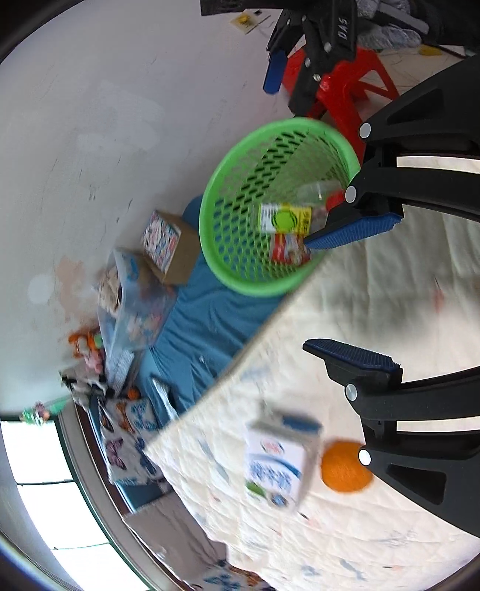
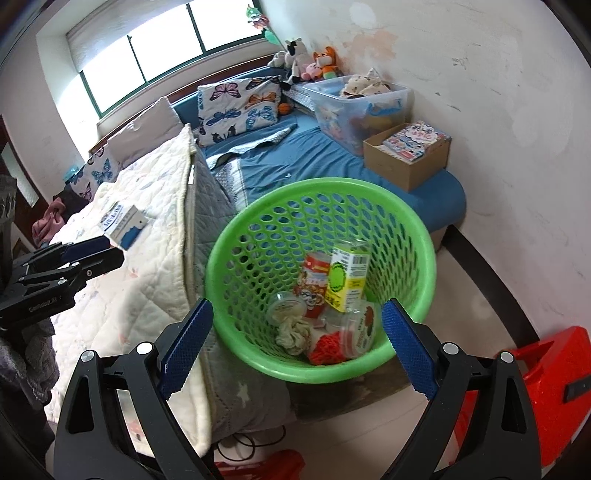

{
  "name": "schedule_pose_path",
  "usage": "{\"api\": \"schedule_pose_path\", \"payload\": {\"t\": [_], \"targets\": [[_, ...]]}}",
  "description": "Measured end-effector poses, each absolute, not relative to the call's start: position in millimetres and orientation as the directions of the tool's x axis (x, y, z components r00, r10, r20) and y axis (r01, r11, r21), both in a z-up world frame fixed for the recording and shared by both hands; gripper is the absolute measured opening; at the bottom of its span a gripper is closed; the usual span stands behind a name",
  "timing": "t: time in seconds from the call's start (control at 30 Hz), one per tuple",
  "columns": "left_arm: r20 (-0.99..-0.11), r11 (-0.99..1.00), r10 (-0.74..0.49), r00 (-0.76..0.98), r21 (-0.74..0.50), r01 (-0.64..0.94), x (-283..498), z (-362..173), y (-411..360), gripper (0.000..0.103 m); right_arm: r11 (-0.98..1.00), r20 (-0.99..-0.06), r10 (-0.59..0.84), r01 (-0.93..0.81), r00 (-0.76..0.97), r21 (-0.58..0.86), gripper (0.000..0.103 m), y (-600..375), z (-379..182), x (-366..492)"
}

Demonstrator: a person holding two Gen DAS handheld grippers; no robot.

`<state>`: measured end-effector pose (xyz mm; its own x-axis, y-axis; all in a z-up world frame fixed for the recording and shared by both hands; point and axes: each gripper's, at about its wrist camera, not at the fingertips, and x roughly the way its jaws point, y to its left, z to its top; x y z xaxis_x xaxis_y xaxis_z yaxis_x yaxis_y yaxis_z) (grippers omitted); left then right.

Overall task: Collect trash
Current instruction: 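Move both open grippers back over the bed toward the orange and milk carton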

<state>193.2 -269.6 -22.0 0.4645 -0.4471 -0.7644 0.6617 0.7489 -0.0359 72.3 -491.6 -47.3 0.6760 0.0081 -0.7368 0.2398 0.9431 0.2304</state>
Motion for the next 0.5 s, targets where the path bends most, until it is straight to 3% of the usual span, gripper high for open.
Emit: {"api": "schedule_pose_path", "payload": {"t": [0.5], "targets": [[-0.788, 0.883, -0.286, 0.546, 0.005, 0.47, 255, -47, -160, 0.057, 0.965, -0.736, 0.069, 0.142, 0.673, 0.22, 0.092, -443, -44, 104]]}}
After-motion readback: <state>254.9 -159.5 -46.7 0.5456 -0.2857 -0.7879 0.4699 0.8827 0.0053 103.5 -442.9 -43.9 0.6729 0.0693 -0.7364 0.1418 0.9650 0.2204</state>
